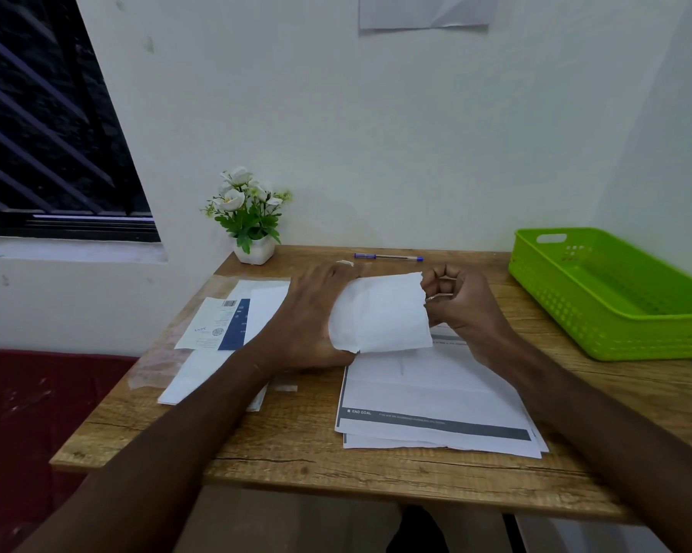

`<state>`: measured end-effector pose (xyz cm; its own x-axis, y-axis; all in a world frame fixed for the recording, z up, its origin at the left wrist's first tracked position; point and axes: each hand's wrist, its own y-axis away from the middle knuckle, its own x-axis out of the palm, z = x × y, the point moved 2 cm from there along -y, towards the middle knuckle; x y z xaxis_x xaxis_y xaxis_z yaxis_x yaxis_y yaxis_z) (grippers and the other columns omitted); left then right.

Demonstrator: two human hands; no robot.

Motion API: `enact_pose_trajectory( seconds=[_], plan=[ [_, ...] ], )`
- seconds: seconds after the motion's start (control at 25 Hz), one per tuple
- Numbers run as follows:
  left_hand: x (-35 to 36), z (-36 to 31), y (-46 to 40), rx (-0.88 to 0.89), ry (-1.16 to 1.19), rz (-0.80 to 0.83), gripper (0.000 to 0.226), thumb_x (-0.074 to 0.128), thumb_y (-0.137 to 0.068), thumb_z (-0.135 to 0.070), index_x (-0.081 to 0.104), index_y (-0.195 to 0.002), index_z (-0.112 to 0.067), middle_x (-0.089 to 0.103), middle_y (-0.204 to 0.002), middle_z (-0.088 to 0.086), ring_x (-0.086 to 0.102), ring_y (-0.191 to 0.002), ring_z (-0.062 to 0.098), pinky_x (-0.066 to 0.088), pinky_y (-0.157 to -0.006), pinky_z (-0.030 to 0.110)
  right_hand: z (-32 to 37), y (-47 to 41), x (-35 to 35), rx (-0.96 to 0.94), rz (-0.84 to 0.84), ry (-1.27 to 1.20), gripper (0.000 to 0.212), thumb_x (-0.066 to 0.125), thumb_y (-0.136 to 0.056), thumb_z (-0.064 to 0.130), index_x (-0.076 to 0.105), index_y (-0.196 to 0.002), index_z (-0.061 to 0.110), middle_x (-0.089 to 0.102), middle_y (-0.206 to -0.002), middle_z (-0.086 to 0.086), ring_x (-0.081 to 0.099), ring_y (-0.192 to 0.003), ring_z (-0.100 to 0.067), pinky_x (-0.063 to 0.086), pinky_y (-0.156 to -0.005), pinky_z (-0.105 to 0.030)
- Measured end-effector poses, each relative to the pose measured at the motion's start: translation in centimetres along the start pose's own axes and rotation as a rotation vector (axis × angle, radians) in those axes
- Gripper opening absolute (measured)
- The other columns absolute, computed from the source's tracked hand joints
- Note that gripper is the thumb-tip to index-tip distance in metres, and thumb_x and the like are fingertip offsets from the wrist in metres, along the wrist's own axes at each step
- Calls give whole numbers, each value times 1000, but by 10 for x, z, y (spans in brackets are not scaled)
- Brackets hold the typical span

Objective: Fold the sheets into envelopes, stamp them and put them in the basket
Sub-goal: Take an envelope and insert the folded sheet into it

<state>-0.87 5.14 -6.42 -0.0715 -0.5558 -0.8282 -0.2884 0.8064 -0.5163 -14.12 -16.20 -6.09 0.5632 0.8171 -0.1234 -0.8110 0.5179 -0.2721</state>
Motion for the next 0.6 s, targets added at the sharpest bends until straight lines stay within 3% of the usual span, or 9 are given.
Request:
enact_pose_trajectory(
  seconds=[0.12, 0.2, 0.28, 0.4, 0.52, 0.6],
  plan=[
    [1, -2, 0, 4, -19, 1, 108, 83, -60, -54, 36, -152, -23, 39, -149, -2, 38, -134, 19, 36, -109, 49, 2, 2, 4, -11, -84, 121, 45, 75, -49, 9, 62, -92, 11, 67, -72, 1, 61, -60, -13, 56, -52, -37],
    [2, -3, 0, 15, -26, 5, 109, 82, -61, -55, 34, -154, -26, 38, -150, -2, 38, -134, 19, 36, -109, 49, 2, 2, 5, -44, -114, 235, 49, 78, -51, 13, 60, -97, 16, 65, -75, 3, 59, -64, -9, 53, -56, -31],
    [2, -3, -1, 16, -21, 9, 109, 82, -61, -55, 32, -154, -28, 38, -151, -2, 37, -136, 19, 36, -109, 50, -1, 1, 6, -15, -92, 244, 48, 79, -61, 4, 59, -102, 16, 65, -79, -7, 58, -67, -15, 50, -58, -32],
    [2, -4, 0, 17, -8, 12, 110, 82, -60, -53, 32, -154, -29, 37, -152, -2, 36, -138, 19, 35, -110, 51, -6, -1, 7, 52, -72, 162, 32, 64, -73, -12, 62, -97, 8, 64, -78, -31, 56, -64, -25, 47, -58, -41],
    [3, -7, 0, 22, -5, 23, 109, 81, -59, -51, 32, -154, -28, 36, -153, -3, 35, -141, 21, 34, -112, 50, -8, -3, 7, 54, -104, 196, 9, 56, -78, -6, 63, -84, -5, 60, -79, -39, 52, -60, -23, 43, -56, -39],
    [3, -8, 0, 29, -12, 22, 109, 80, -58, -51, 33, -153, -27, 36, -152, -2, 35, -140, 22, 34, -112, 50, -8, -4, 5, 45, -123, 221, 12, 51, -75, 0, 58, -78, -9, 56, -69, -35, 49, -59, -22, 41, -57, -40]
  ],
)
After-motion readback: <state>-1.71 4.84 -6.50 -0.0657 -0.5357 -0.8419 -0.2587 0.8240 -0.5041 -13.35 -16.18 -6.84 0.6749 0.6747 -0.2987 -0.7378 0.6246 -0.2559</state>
